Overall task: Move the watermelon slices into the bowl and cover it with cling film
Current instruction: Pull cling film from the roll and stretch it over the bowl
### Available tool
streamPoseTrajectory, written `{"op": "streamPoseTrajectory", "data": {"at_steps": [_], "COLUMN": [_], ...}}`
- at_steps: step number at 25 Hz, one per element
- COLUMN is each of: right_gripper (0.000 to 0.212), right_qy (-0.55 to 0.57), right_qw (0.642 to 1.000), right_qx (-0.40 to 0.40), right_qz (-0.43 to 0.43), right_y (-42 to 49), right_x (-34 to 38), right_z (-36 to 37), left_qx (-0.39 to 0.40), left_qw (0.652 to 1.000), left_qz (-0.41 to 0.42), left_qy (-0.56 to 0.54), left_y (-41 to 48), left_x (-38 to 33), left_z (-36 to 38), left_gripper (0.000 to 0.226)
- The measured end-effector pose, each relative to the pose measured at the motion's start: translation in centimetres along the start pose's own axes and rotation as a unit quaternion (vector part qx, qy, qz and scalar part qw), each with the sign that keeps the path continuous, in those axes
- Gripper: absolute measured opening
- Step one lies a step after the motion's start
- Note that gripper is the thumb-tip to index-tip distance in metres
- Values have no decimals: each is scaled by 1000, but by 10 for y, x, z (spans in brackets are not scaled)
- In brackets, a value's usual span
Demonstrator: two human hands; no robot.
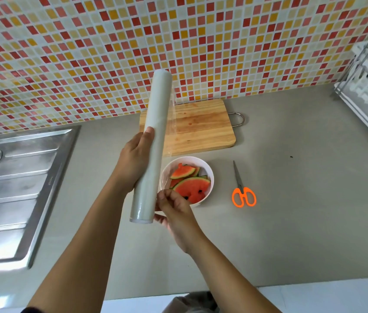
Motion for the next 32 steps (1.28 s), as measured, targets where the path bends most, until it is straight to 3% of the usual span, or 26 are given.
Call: {"op": "streamPoseTrajectory", "data": {"at_steps": [3, 6, 10, 14, 18, 22, 24, 28, 32], "right_gripper": [13, 17, 21, 55, 73, 45, 32, 30, 28], "right_qy": [-10, -45, 51, 102, 119, 199, 162, 78, -19], "right_qw": [1000, 998, 997, 983, 979, 972, 976, 970, 953], "right_qx": [-26, -27, -50, -88, -32, -76, -138, -229, -290], "right_qz": [-11, -21, 38, 125, 162, 97, 39, -35, -84], "right_y": [-1, -5, -6, 28, 63, 75, 79, 73, 63], "right_x": [-3, -5, -5, 15, 33, 44, 47, 54, 67], "right_z": [1, -6, -6, 10, 35, 44, 36, 3, -58], "left_qx": [-10, -47, -52, -33, -23, -33, -34, -19, 60], "left_qw": [999, 984, 953, 942, 941, 945, 953, 972, 970], "left_qz": [-6, 28, 37, 55, 43, 21, 2, -66, 9], "left_qy": [30, 167, 296, 330, 334, 324, 300, 227, 235], "left_y": [3, 5, 0, -4, -7, -6, -6, -4, -11], "left_x": [5, 3, -11, -20, -19, -16, -13, -7, -12], "left_z": [-8, -14, -16, -23, -29, -30, -26, -1, 54], "left_gripper": [42, 48, 54, 56, 56, 51, 46, 45, 35]}}
Point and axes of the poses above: each hand's wrist, its own y-axis towards the middle knuckle, its own z-axis out of the palm, x = y × z, the point moved 2 cm from there along y, towards the middle knuckle, and after that the axes turned 1 degree about x, right-handed, at the moved point
